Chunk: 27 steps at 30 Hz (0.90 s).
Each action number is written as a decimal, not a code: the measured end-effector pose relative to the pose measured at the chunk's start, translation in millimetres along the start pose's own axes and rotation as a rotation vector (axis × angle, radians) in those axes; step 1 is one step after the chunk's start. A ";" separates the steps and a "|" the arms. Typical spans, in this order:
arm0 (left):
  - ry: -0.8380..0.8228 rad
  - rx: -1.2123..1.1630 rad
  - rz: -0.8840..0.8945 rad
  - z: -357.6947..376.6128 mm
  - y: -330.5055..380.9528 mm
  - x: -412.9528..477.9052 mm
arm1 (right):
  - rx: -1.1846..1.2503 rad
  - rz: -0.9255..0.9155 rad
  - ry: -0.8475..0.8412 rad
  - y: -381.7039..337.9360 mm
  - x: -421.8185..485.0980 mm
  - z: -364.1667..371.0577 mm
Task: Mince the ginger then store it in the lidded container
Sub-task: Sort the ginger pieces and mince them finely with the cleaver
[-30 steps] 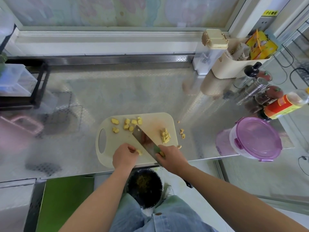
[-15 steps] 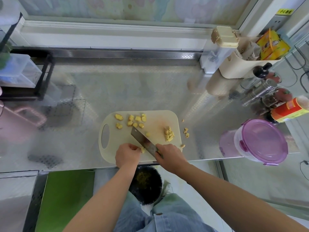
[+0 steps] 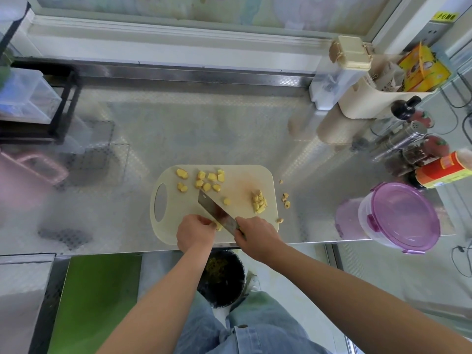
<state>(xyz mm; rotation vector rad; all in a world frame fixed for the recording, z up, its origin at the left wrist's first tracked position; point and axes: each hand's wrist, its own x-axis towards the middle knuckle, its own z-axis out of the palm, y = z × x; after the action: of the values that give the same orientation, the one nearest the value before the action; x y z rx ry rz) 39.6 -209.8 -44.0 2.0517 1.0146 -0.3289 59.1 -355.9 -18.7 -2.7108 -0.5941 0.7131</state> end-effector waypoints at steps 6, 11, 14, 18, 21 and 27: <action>-0.009 0.004 0.006 -1.4 1.8 0.1 | -0.041 -0.016 -0.032 -5.7 7.1 2.6; -0.020 0.009 0.021 -1.3 0.5 0.8 | 0.064 0.043 0.013 -8.5 7.2 4.0; -0.023 0.002 0.018 -1.3 -0.5 2.1 | 0.111 0.041 0.046 -7.6 3.8 0.6; -0.028 -0.010 0.009 -0.5 -2.5 4.1 | 0.115 0.013 0.040 -4.3 3.7 -6.2; -0.029 -0.012 0.018 -0.8 -3.3 4.0 | 0.078 0.014 0.002 -3.6 4.2 -6.5; -0.030 -0.014 0.011 0.1 -3.1 5.5 | 0.055 0.019 -0.025 -5.7 1.4 -5.8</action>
<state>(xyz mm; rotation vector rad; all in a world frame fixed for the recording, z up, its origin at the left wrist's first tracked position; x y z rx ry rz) 40.9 -205.8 -48.7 2.0332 0.9843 -0.3452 61.4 -351.2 -12.3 -2.6643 -0.5476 0.7574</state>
